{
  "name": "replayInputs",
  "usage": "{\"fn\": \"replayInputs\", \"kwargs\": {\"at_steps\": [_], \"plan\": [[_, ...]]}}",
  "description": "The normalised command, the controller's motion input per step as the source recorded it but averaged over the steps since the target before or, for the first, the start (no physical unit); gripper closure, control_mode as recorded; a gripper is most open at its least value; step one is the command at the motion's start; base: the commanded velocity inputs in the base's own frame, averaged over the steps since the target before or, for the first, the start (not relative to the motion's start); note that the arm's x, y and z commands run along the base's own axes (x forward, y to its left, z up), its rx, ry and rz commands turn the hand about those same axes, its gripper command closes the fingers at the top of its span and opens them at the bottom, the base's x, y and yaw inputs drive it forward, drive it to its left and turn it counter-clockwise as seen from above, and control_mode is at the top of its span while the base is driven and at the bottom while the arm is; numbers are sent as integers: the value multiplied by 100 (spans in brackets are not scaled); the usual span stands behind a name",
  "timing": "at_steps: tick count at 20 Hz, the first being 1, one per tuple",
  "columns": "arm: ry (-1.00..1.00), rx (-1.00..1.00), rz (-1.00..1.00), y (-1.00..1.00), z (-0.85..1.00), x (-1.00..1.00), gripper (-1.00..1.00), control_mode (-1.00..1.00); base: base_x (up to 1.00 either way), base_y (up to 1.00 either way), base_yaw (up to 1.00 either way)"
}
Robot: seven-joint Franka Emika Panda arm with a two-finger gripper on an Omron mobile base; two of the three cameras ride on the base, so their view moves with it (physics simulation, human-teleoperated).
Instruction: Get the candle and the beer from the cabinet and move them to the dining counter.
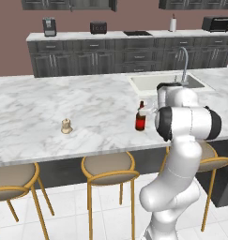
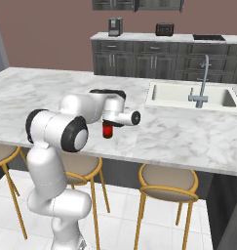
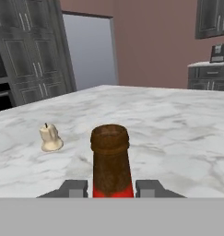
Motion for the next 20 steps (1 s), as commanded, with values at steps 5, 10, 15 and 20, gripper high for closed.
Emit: {"fn": "replayInputs", "kwargs": {"at_steps": [5,10,15,20], "plan": [[-6,0,0,0,-9,11,100,-100,0,0,0],[-4,0,0,0,-5,16,100,-100,0,0,0],[0,-1,0,6,-1,24,100,-100,0,0,0],[5,-3,0,18,-4,31,100,-100,0,0,0]]}}
